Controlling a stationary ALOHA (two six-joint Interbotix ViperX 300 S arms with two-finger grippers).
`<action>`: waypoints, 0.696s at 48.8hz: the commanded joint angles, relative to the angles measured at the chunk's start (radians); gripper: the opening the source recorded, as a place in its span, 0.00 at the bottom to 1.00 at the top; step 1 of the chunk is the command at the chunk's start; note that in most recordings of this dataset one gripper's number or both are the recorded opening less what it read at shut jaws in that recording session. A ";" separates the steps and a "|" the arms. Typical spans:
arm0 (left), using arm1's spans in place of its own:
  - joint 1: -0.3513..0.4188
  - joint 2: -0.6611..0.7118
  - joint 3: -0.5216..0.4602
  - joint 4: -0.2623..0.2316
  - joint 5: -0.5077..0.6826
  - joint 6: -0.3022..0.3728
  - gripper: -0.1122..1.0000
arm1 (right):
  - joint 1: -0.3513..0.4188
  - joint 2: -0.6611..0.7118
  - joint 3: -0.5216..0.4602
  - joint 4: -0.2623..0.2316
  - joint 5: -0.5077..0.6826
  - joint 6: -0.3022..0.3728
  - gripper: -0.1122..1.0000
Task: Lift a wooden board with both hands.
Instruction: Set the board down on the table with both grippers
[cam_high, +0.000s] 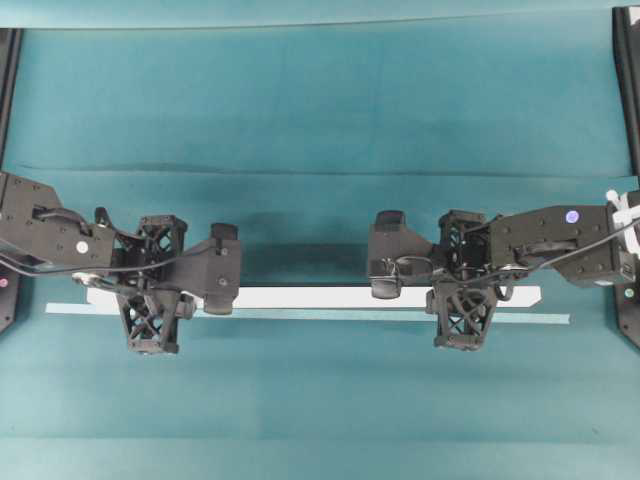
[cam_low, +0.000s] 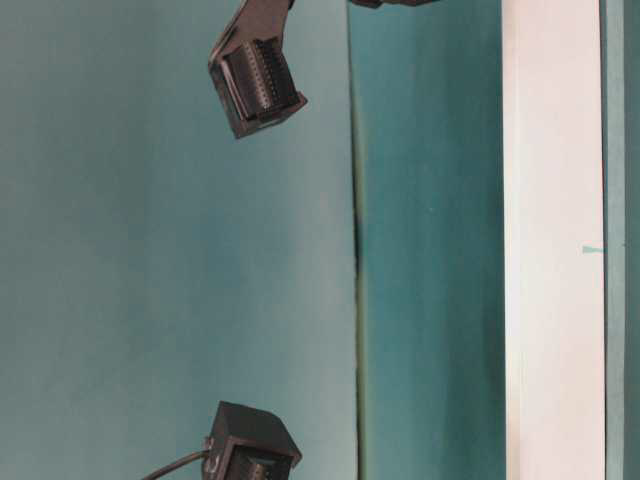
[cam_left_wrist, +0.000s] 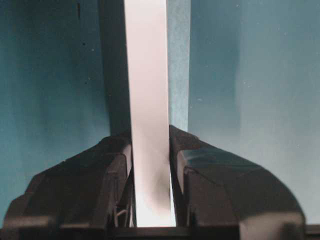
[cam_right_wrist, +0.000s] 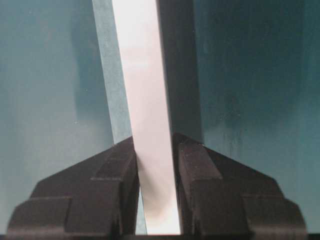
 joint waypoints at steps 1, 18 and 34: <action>-0.003 0.002 -0.006 0.002 -0.015 0.008 0.25 | -0.003 0.021 0.017 0.003 -0.002 0.000 0.29; 0.009 -0.003 -0.005 0.002 -0.060 0.127 0.25 | -0.003 0.021 0.028 0.006 -0.044 0.014 0.29; 0.018 -0.005 -0.008 0.000 -0.063 0.129 0.25 | -0.002 0.021 0.025 0.025 -0.057 0.014 0.29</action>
